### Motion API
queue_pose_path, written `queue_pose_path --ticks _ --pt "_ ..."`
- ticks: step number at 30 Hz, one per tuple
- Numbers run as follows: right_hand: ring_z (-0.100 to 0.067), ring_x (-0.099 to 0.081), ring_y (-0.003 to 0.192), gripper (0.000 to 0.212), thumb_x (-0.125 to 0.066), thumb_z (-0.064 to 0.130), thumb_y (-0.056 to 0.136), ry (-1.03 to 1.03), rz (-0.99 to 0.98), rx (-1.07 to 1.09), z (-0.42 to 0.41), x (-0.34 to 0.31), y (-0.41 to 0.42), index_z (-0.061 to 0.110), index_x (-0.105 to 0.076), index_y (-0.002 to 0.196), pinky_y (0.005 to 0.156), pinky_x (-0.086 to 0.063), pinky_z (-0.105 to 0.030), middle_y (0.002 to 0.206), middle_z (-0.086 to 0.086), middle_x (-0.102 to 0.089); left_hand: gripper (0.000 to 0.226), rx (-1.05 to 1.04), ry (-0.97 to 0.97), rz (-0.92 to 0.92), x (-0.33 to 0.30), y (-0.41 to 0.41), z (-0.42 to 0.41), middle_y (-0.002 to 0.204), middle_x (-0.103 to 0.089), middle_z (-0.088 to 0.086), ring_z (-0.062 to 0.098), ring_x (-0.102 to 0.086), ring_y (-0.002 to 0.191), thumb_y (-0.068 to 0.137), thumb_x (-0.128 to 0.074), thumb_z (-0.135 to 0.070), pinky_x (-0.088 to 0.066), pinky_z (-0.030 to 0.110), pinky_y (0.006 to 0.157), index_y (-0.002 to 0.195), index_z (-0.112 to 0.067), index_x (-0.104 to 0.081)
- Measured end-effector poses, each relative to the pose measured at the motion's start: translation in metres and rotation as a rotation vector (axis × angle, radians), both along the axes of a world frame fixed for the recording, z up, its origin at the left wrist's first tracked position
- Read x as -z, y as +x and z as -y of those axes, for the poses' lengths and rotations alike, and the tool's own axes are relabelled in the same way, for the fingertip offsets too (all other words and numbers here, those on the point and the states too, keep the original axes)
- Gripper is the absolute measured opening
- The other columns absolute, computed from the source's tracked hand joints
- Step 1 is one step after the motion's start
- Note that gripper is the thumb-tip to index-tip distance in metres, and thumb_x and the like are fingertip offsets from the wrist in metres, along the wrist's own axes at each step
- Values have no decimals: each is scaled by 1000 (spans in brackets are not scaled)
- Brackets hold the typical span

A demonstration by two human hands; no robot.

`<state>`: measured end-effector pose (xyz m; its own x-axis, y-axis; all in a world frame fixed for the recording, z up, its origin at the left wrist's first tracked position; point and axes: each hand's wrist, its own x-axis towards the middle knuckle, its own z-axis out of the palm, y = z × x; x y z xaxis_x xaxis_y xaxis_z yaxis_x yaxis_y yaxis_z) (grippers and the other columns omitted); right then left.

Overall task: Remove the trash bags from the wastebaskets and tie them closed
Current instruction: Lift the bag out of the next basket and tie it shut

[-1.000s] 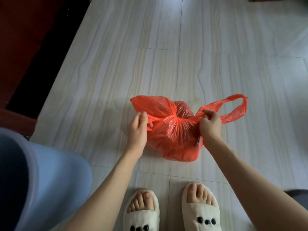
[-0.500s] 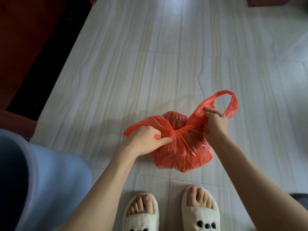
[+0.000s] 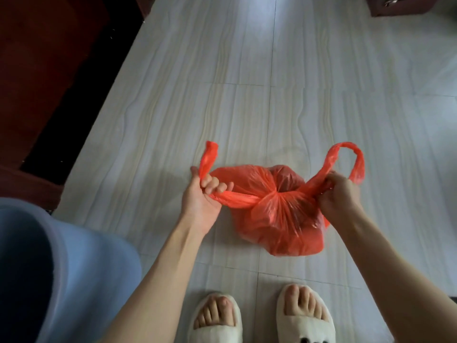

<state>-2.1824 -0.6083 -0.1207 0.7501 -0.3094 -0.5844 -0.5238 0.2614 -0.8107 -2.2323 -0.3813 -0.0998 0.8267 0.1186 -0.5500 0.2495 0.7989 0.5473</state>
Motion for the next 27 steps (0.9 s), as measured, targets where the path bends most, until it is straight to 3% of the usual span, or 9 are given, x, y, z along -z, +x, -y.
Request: queue_pose_path --ticks 3,6,10,13,16,19,23,25,27 --pt "9 -59 45 25 -43 3 93 6 76 -31 -6 -2 0 17 -54 111 45 -48 -9 81 8 -56 61 -112 -64 -28 -7 9 -3 68 -58 5 20 -57 75 93 -20 -58 -41 37 89 74 -12 -53" --pt "-6 -63 65 37 -52 7 89 88 43 43 -14 -6 -3 14 -52 125 50 -50 -18 100 -7 -62 54 9 232 -64 -6 5 2 104 -59 4 21 -54 102 80 -49 -59 -37 34 94 111 -15 -53" --pt "-21 -56 111 54 -63 16 82 -129 54 -8 -16 -2 -14 18 -43 133 94 -49 -34 129 -10 -53 67 640 856 -69 0 -17 -1 111 -52 -7 5 -51 106 71 -77 -17 -36 10 90 126 -19 -39" --pt "-22 -50 121 62 -67 13 78 -191 61 -53 -20 -1 -15 19 -41 133 105 -42 -41 133 -9 -49 33 821 1107 -29 8 -21 -6 95 -65 -7 12 -64 99 75 -74 -10 -42 11 78 105 -16 -61" --pt "-20 -54 110 53 -60 1 76 -240 65 -37 -24 1 -12 17 -48 126 96 -48 -35 125 -9 -52 19 582 1363 136 10 -19 12 89 -67 -1 3 -60 83 78 -69 -22 -39 3 70 91 -8 -70" --pt "-12 -53 82 51 -46 -7 77 -254 124 -48 -27 7 -8 16 -53 122 63 -46 -11 124 -12 -54 14 362 1210 321 2 -15 36 85 -60 -12 -4 -56 78 80 -56 -34 -42 9 76 85 -23 -63" --pt "-14 -59 64 51 -33 -15 78 -66 80 -62 -36 5 -7 16 -52 115 57 -48 -24 103 -15 -59 21 317 828 269 -13 -3 53 49 -59 -6 10 -56 46 99 -33 -12 -49 18 59 87 -15 -50" --pt "-13 -57 48 48 -28 -19 79 162 25 19 -38 1 -7 11 -50 110 48 -45 -25 78 -10 -52 26 315 782 168 -17 3 58 38 -40 -8 8 -39 33 100 -30 -11 -43 24 46 80 -17 -45" --pt "-7 -42 33 42 -21 -19 79 289 -30 68 -37 -2 -9 8 -50 94 39 -33 -16 66 -6 -38 27 301 938 72 -11 9 57 44 -43 0 22 -45 41 99 -34 -12 -34 32 48 75 -18 -46"
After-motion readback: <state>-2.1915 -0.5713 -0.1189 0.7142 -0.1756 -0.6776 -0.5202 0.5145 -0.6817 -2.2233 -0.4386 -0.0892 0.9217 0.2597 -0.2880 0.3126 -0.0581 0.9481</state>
